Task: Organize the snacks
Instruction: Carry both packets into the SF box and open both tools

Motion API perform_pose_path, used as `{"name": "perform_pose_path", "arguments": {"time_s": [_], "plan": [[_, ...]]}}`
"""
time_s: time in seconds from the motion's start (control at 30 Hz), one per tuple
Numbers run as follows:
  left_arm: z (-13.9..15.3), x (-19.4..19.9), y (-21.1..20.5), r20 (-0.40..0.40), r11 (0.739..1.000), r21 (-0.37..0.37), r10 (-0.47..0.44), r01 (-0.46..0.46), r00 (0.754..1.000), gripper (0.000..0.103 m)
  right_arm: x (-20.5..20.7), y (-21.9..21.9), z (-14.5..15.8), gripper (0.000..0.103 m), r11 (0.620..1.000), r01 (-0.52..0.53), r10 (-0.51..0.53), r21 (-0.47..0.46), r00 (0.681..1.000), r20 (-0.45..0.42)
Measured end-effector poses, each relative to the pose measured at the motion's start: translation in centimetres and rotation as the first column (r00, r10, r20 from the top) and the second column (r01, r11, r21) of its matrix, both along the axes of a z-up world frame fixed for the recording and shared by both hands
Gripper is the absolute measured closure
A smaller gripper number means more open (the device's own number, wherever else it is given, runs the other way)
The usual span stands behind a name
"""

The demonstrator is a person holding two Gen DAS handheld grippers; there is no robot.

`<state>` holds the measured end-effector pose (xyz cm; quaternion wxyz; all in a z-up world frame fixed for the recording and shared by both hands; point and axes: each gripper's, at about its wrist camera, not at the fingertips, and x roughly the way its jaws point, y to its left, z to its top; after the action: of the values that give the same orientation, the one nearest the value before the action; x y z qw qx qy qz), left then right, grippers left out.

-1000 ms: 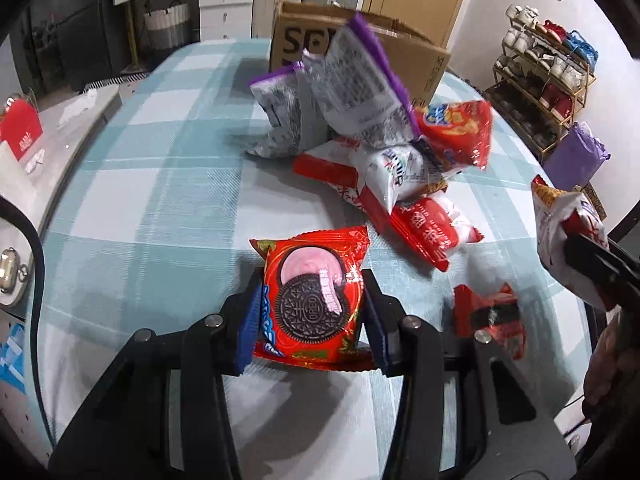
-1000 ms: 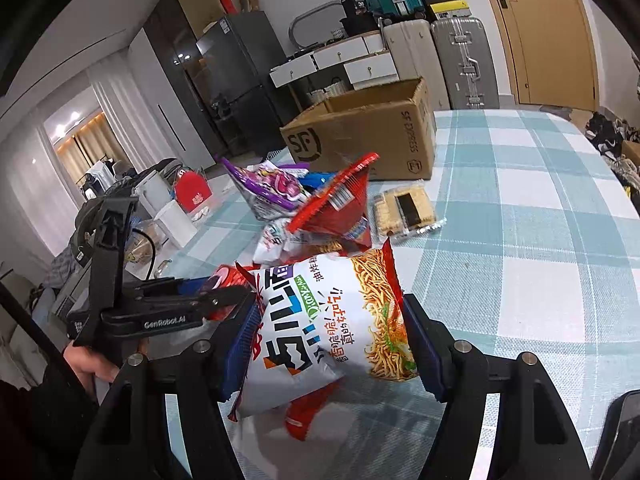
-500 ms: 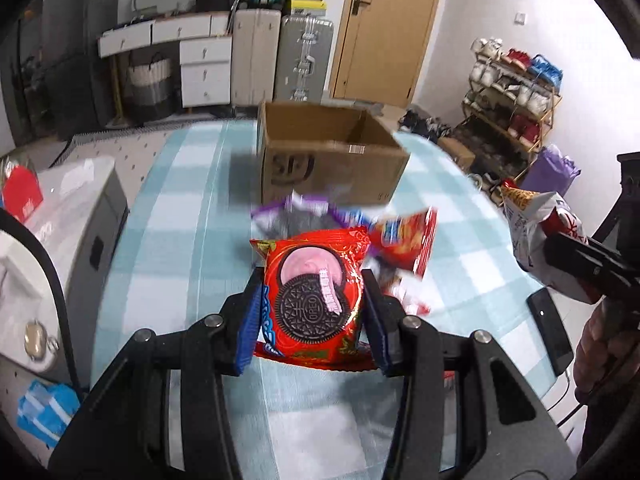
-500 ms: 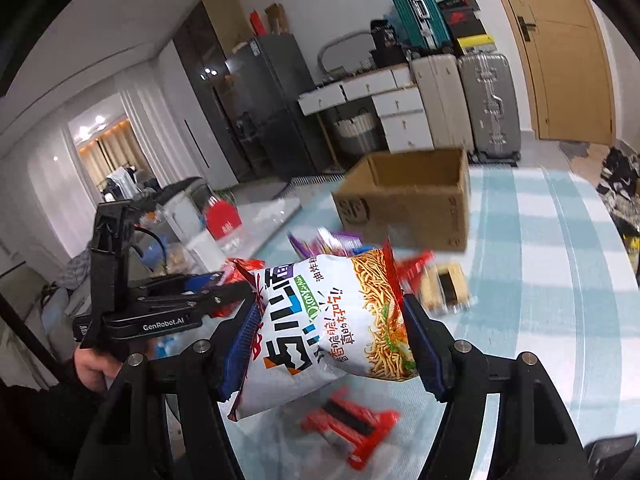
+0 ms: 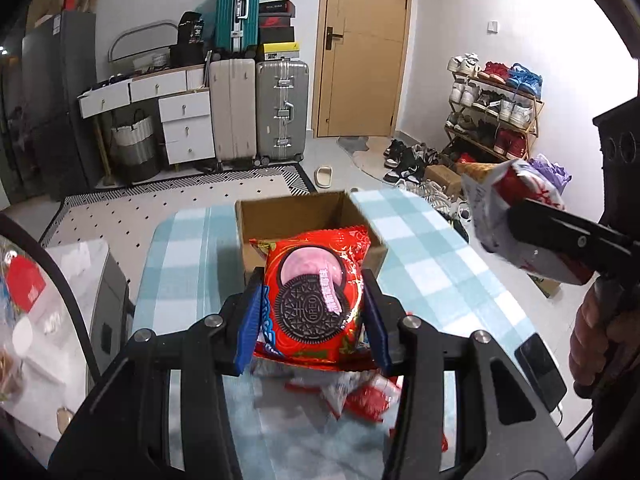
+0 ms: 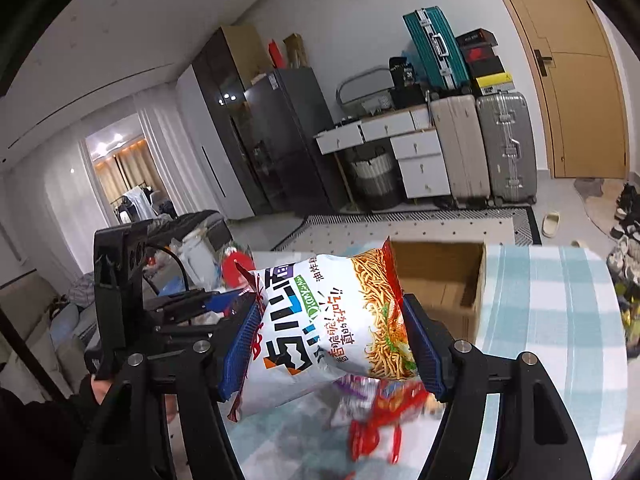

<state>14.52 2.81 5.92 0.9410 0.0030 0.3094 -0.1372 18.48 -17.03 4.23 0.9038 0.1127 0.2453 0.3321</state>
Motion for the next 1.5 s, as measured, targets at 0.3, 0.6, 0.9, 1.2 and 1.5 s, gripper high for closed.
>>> {"name": "perform_pose_path", "arguments": {"time_s": [0.3,0.6,0.9,1.2,1.5], "plan": [[3.8,6.2,-2.3,0.0,1.0,0.017,-0.01,0.01,1.0,0.061,5.6,-0.3,2.5,0.033,1.0,0.028,-0.028,0.009,1.0,-0.002],[2.6,16.1,-3.1,-0.1,1.0,0.001,-0.005,0.005,0.995,0.061,11.7,0.4,1.8,0.033,0.998,0.043,-0.044,-0.042,0.999,-0.017],[-4.3,25.5,-4.3,-0.24,0.999,0.031,-0.017,0.025,0.971,0.061,19.2,1.2,-3.1,0.033,0.997,0.054,-0.061,-0.06,0.991,-0.121],[-11.3,29.4,-4.0,-0.291,0.997,0.076,-0.001,0.025,0.957,0.061,24.2,2.7,-9.7,0.033,0.994,0.025,-0.049,-0.105,0.971,-0.233],[-15.7,31.7,-4.3,-0.345,0.993,0.105,-0.007,0.046,0.938,0.061,26.6,2.8,-13.9,0.033,0.993,0.004,-0.042,-0.119,0.949,-0.313]]}}
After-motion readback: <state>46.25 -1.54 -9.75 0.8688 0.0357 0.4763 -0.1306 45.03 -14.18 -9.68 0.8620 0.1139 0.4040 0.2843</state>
